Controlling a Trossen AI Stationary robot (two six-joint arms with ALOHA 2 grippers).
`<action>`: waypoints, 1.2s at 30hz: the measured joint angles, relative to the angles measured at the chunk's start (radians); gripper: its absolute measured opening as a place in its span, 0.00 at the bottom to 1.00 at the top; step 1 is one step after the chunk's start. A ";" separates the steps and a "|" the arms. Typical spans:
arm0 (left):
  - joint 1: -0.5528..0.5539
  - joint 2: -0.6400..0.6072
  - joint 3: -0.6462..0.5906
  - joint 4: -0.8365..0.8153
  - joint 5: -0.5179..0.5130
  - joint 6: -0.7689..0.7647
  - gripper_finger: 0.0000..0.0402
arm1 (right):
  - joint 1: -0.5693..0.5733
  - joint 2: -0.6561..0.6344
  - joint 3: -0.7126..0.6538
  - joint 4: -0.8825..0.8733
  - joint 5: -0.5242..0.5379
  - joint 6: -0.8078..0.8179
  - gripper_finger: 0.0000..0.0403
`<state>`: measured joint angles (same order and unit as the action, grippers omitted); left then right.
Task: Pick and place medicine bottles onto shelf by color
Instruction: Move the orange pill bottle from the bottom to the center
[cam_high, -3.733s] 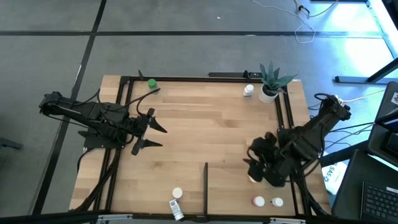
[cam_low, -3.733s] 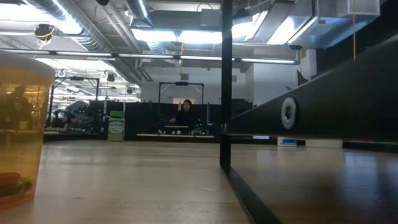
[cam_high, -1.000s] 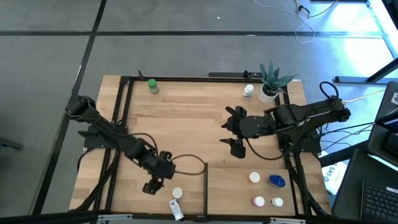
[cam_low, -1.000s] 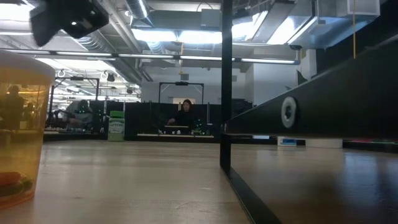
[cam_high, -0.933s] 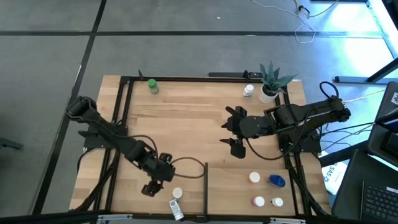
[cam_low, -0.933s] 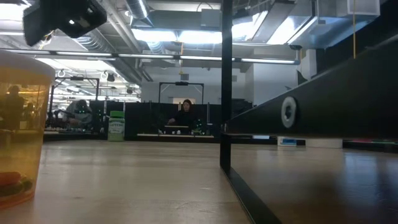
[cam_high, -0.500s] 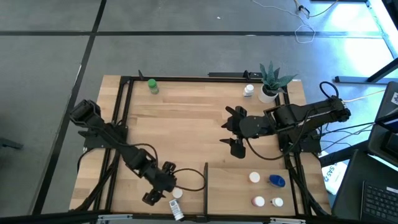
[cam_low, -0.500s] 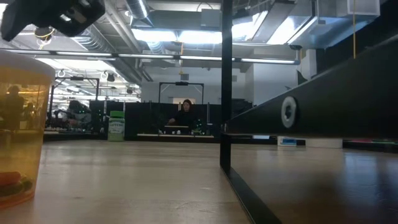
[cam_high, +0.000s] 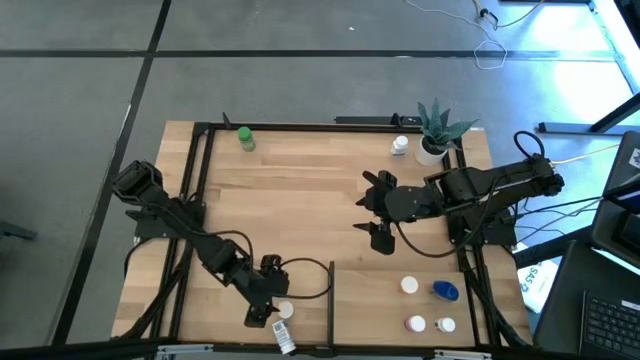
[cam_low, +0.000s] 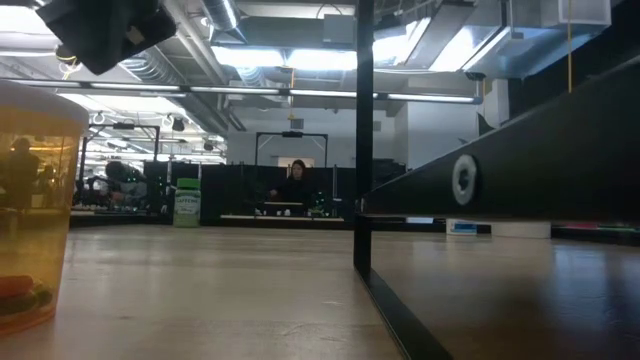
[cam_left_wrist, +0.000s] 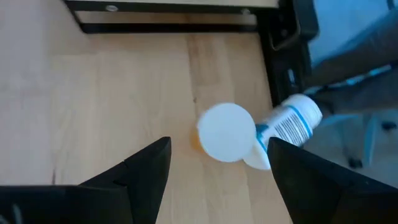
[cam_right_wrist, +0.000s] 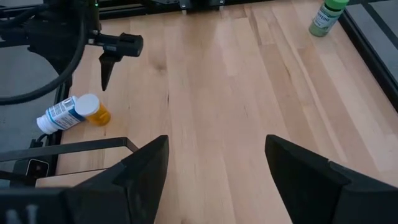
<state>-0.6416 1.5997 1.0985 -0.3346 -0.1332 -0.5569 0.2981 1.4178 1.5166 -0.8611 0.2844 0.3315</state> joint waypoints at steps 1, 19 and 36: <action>0.000 0.000 0.000 0.000 -0.010 -0.022 0.65 | 0.000 0.000 0.000 0.000 0.000 -0.001 0.66; -0.056 0.049 -0.002 0.078 -0.052 -0.018 0.65 | 0.000 0.000 0.000 0.000 0.001 -0.053 0.66; -0.044 0.164 -0.001 0.113 -0.049 -0.041 0.65 | 0.000 0.001 0.000 0.001 0.001 -0.052 0.66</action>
<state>-0.6858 1.7642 1.0970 -0.2221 -0.1822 -0.5983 0.2984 1.4185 1.5162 -0.8600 0.2855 0.2790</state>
